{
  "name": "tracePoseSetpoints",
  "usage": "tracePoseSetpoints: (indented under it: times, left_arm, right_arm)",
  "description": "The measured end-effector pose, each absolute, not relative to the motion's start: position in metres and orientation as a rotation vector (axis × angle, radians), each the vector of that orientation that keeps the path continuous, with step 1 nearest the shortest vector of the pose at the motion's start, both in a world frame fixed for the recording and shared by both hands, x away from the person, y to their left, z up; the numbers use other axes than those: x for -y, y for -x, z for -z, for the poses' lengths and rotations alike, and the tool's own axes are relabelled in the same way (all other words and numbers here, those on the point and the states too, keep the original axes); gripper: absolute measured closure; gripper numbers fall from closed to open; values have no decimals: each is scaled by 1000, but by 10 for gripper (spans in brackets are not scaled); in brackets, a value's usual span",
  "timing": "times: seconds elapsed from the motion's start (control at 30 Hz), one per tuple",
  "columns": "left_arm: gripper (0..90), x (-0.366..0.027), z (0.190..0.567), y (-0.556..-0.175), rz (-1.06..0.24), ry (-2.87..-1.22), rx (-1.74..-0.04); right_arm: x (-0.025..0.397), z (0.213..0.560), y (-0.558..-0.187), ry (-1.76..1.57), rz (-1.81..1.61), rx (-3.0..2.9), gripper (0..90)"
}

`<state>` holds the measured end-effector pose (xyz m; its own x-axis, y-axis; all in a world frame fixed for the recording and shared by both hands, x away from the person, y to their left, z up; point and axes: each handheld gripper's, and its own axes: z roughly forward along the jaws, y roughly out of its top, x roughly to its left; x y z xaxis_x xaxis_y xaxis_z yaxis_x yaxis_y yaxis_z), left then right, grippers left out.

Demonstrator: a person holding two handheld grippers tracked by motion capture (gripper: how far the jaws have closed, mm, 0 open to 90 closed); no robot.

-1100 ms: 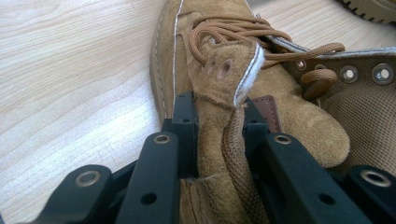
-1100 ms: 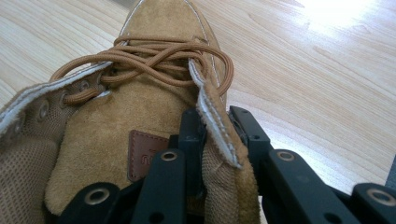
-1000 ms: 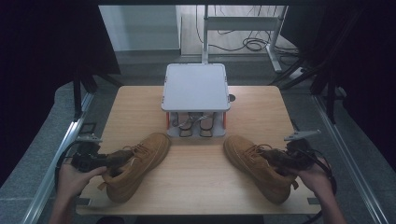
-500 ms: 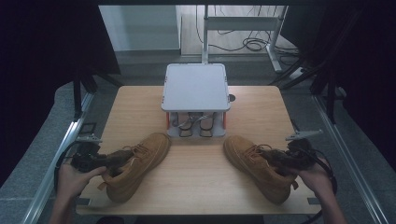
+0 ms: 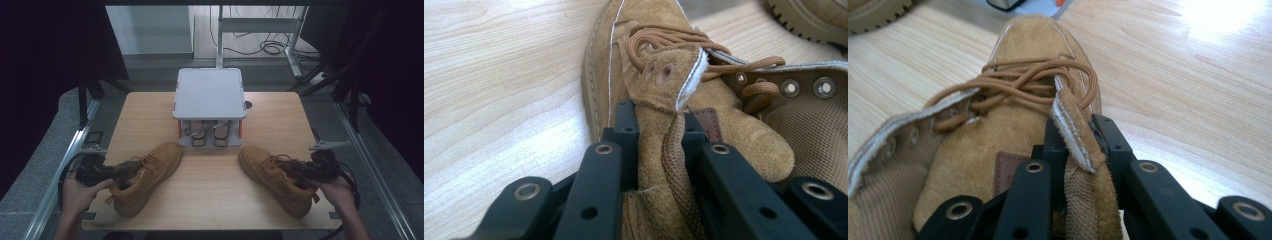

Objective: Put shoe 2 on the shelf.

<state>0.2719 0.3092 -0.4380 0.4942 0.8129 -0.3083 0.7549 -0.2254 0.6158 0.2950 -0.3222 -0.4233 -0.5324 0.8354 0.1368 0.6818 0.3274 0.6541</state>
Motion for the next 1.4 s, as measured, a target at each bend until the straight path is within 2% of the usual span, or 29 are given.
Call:
tracePoseSetpoints:
  times: [1.0, 1.4]
  left_arm:
    - [779, -317, 432, -260, -110, -1914, -1263]
    - [778, -332, 419, -257, -116, -1811, -1245]
  right_arm:
    - [328, 413, -285, -1350, -1171, -2310, 803]
    - [342, 403, -282, -1378, -1249, -2219, 803]
